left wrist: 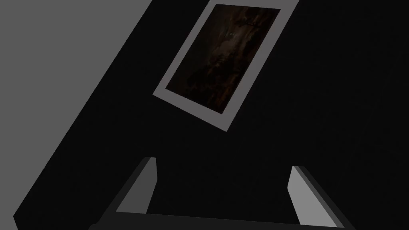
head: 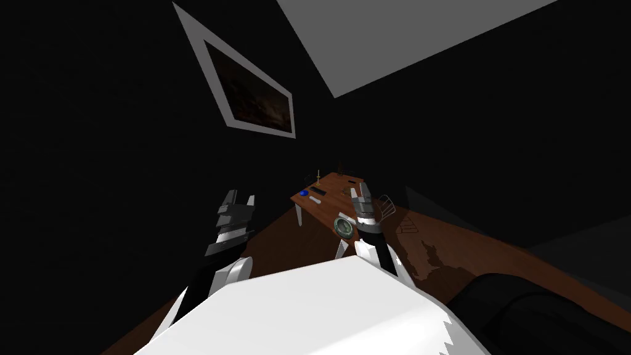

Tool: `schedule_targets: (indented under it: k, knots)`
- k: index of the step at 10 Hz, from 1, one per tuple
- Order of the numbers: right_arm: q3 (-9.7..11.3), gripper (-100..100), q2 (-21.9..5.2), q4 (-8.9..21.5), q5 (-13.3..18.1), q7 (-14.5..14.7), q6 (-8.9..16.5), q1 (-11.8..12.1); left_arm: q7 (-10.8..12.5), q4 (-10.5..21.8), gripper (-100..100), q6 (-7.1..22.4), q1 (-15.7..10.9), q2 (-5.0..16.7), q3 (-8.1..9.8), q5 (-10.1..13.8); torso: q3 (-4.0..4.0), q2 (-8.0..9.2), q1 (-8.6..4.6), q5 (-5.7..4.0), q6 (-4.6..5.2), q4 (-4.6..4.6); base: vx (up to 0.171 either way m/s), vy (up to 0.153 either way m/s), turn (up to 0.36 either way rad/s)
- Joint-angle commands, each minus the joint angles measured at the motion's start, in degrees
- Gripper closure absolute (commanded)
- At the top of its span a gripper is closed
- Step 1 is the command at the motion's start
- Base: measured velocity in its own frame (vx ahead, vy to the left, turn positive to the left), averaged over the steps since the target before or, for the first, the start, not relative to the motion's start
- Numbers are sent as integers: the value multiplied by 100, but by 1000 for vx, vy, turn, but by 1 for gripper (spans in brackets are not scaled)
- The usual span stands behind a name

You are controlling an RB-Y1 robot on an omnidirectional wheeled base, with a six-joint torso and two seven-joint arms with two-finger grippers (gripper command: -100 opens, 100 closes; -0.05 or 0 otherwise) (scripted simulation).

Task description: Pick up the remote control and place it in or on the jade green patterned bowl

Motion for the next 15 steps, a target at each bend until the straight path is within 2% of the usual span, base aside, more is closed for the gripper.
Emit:
schedule_targets:
  k: [1, 4, 7, 11, 15]
  knots:
    - [49, -100, -168, 79, 10, -13, -14, 38, 0, 0, 0, 0, 0, 0, 0, 0, 0, 0, 0, 0, 0, 0, -15, -16, 86]
    - [235, -100, -539, 378, 50, -61, -76, 178, 0, 0, 0, 0, -1, 1, 0, 0, 8, 14, -25, -6, -2, 3, -46, -66, 193]
    - [512, -100, -881, 827, 111, -130, -185, 385, 0, 0, 0, 0, -1, 1, 0, 0, 17, 29, -38, -9, -2, 6, -89, -91, 300]
    - [983, -100, -1267, 1536, 211, -245, -373, 711, 0, 1, 0, 0, -2, 1, 1, 0, 25, 44, -45, -10, 0, 10, -123, -97, 378]
    - [1547, -100, -1666, 2364, 321, -384, -535, 1082, 0, 1, 0, 1, -1, 2, 1, 0, 28, 46, -58, -12, 0, 11, -148, -99, 427]
